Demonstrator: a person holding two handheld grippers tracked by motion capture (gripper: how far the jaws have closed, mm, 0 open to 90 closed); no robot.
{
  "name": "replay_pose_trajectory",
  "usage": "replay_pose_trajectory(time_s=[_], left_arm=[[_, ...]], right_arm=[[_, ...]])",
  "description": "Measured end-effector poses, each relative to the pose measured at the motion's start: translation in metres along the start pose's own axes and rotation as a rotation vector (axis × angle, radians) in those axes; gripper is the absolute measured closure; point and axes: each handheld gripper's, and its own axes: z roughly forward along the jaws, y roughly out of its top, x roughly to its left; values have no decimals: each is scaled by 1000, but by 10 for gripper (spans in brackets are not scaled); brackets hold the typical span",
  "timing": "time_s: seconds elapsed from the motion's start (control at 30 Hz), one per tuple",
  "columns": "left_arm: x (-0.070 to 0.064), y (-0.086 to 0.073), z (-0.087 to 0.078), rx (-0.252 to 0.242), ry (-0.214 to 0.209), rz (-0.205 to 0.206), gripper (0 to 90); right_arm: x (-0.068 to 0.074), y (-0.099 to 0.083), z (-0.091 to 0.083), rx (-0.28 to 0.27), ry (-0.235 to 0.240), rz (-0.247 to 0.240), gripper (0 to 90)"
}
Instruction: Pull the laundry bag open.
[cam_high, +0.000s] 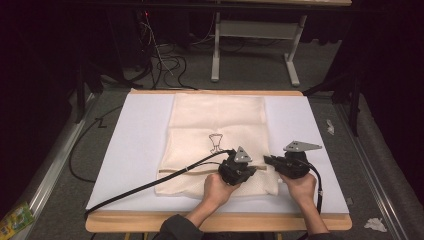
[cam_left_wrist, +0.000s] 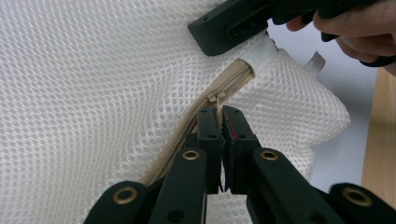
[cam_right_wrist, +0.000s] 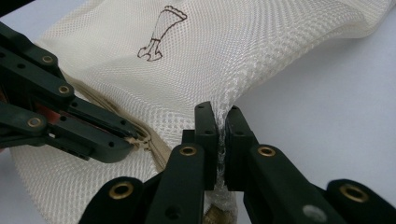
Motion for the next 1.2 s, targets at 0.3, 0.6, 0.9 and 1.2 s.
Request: replay_pose_trajectory(time_s=[0.3, 0.6, 0.9, 1.2], left_arm=[[5, -3, -1, -6, -20, -21, 872], [7, -4, -5, -2, -1, 1, 872], [9, -5, -8, 13, -1, -4, 872], [11, -5, -15, 17, 13, 0, 872]], right_arm=[[1, -1, 2, 4, -20, -12, 880], [3, 0, 6, 11, -8, -16, 880], [1, -2, 8, 4, 8, -3, 880], [2, -2, 6, -8, 12, 4, 880]])
